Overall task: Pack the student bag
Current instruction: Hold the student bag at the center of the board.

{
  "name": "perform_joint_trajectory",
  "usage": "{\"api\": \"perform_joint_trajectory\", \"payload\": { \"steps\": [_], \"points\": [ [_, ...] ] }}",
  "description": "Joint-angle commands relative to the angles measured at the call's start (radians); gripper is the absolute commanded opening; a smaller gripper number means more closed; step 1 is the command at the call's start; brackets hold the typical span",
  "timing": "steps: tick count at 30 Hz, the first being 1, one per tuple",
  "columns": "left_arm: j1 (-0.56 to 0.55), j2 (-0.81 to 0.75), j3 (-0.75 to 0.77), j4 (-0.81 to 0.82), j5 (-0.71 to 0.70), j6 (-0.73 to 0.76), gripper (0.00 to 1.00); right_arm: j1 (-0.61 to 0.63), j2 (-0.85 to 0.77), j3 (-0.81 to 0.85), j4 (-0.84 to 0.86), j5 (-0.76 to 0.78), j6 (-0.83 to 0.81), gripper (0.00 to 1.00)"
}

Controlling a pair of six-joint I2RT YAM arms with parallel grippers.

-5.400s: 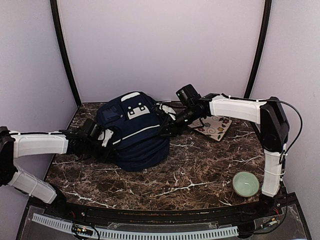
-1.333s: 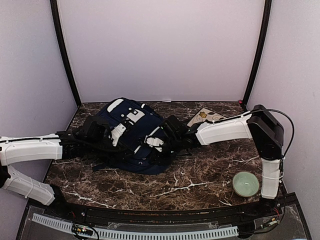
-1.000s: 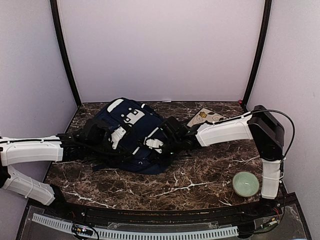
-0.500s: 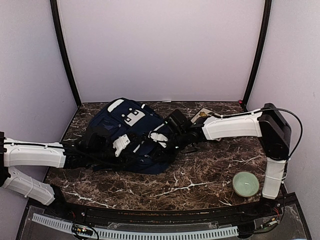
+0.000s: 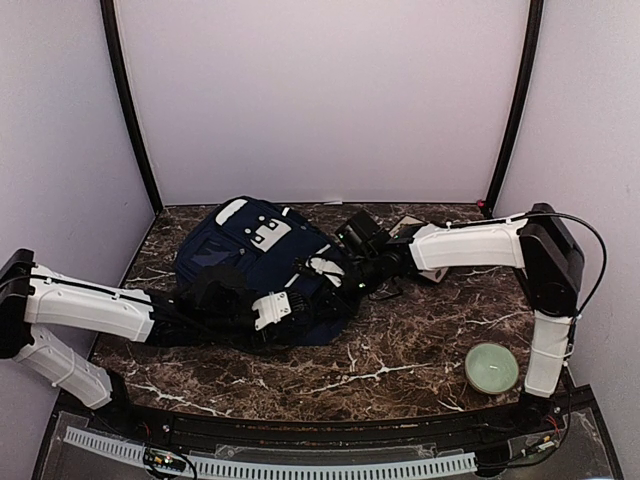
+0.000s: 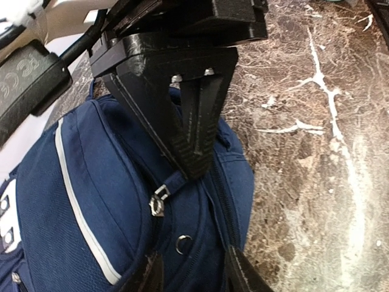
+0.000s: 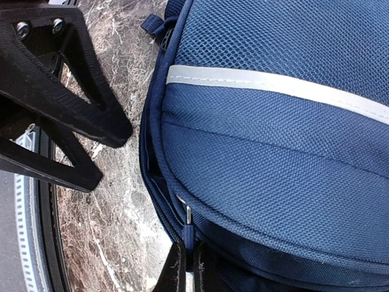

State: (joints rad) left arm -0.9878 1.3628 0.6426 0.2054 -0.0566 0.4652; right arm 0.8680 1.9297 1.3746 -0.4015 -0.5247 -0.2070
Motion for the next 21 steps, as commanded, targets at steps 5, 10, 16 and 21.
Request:
{"api": "perform_joint_trajectory", "payload": {
  "steps": [5, 10, 16, 21],
  "points": [
    [-0.028, -0.02, 0.038, 0.082, -0.034, 0.112, 0.36, -0.02, -0.013, 0.027, -0.011, -0.026, 0.007, 0.0],
    [-0.028, 0.033, 0.062, 0.008, -0.069, 0.15, 0.4, -0.036, -0.008, 0.046, -0.011, -0.037, 0.016, 0.0],
    [-0.028, 0.085, 0.087, 0.013, -0.2, 0.183, 0.39, -0.04, -0.003, 0.051, -0.015, -0.042, 0.018, 0.0],
    [-0.028, 0.119, 0.095, 0.081, -0.235, 0.222, 0.38, -0.04, 0.005, 0.051, -0.021, -0.051, 0.017, 0.0]
  ]
}}
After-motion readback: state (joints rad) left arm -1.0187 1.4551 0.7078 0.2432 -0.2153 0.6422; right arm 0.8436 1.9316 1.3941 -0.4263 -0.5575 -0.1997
